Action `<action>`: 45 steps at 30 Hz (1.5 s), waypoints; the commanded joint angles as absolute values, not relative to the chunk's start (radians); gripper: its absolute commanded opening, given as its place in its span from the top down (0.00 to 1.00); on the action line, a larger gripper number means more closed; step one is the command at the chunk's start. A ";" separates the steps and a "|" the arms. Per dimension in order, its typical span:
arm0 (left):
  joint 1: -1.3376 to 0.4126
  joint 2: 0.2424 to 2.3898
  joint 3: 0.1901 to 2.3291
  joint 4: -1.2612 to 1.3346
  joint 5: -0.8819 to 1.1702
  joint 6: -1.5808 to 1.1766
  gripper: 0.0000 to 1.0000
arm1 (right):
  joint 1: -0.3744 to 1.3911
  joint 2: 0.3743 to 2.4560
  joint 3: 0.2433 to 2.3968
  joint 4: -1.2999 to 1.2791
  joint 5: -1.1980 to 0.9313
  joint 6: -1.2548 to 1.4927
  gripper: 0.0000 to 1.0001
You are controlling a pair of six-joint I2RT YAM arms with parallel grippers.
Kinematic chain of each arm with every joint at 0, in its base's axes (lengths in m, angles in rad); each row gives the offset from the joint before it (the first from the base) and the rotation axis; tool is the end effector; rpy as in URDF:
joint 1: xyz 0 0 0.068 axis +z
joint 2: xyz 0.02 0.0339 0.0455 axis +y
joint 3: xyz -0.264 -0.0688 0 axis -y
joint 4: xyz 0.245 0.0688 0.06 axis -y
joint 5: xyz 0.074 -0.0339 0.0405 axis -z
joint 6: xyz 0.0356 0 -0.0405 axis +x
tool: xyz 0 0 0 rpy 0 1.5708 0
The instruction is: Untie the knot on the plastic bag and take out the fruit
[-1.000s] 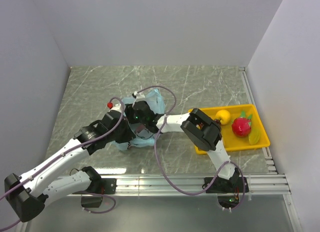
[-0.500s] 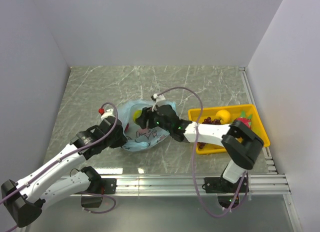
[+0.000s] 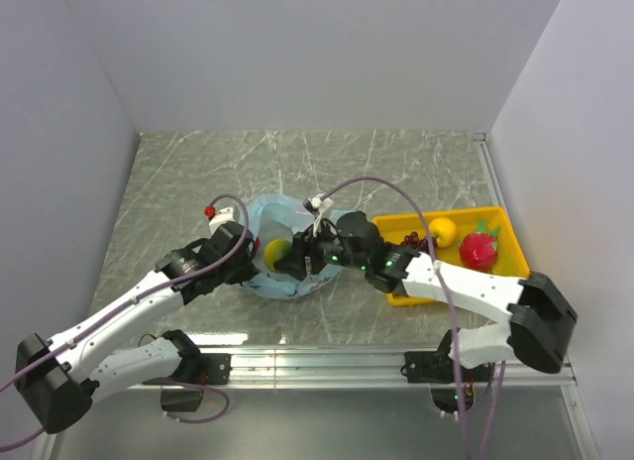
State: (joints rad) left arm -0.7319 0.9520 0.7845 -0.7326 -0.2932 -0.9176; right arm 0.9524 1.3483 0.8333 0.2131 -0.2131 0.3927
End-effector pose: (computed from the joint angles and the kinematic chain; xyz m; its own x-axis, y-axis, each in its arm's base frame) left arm 0.1450 -0.1164 0.2622 -0.7561 -0.3427 -0.5575 -0.1552 0.9215 -0.3560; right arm 0.1726 0.2556 0.2702 -0.5088 -0.0700 -0.8580 -0.7779 0.4642 0.4235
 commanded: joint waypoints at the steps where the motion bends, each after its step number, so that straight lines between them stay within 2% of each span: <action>1: -0.727 0.977 0.815 -0.673 -0.313 -0.887 1.00 | 0.956 1.238 0.903 0.134 -0.345 0.345 1.00; 4: -0.727 0.979 0.801 -0.651 -0.302 -0.887 1.00 | 0.950 1.171 0.942 0.074 -0.361 0.334 1.00; 6: -0.726 0.976 0.798 -0.649 -0.302 -0.884 1.00 | 0.950 1.105 0.959 0.008 -0.274 0.322 1.00; 10: -0.726 0.956 0.785 -0.655 -0.302 -0.881 0.99 | 0.902 0.938 0.916 -0.174 0.169 0.334 1.00; 17: -0.726 0.901 0.762 -0.660 -0.290 -0.884 1.00 | 0.588 0.713 0.772 -0.484 0.522 0.483 1.00; 20: -0.726 0.879 0.758 -0.664 -0.282 -0.884 1.00 | 0.468 0.666 0.706 -0.546 0.564 0.502 1.00; 22: -0.726 0.868 0.755 -0.664 -0.278 -0.881 1.00 | 0.367 0.646 0.666 -0.548 0.514 0.541 1.00; 25: -0.726 0.859 0.759 -0.672 -0.270 -0.873 0.99 | 0.272 0.685 0.641 -0.598 0.529 0.647 1.00; 27: -0.727 0.853 0.764 -0.678 -0.264 -0.870 0.99 | 0.232 0.724 0.637 -0.624 0.489 0.667 0.90; 28: -0.726 0.845 0.764 -0.678 -0.262 -0.867 1.00 | 0.219 0.759 0.634 -0.630 0.485 0.689 0.80; 29: -0.726 0.841 0.762 -0.677 -0.258 -0.865 1.00 | 0.204 0.770 0.629 -0.635 0.483 0.693 0.66; 30: -0.727 0.833 0.761 -0.673 -0.255 -0.864 0.99 | 0.201 0.776 0.627 -0.638 0.483 0.699 0.34; 32: -0.726 0.831 0.758 -0.675 -0.252 -0.859 0.99 | 0.199 0.776 0.633 -0.635 0.474 0.698 0.15; 35: -0.726 0.831 0.761 -0.677 -0.247 -0.850 0.99 | 0.201 0.764 0.669 -0.652 0.480 0.692 0.06; 40: -0.727 0.839 0.764 -0.666 -0.233 -0.835 1.00 | 0.202 0.741 0.744 -0.704 0.483 0.641 0.03; 45: -0.726 0.862 0.775 -0.660 -0.227 -0.819 1.00 | 0.323 0.710 0.808 -0.551 0.250 0.505 0.16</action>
State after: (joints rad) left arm -0.7284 0.8513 0.7574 -0.6922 -0.2451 -0.8501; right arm 0.2554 0.7338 0.7345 -0.6651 0.3843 0.5919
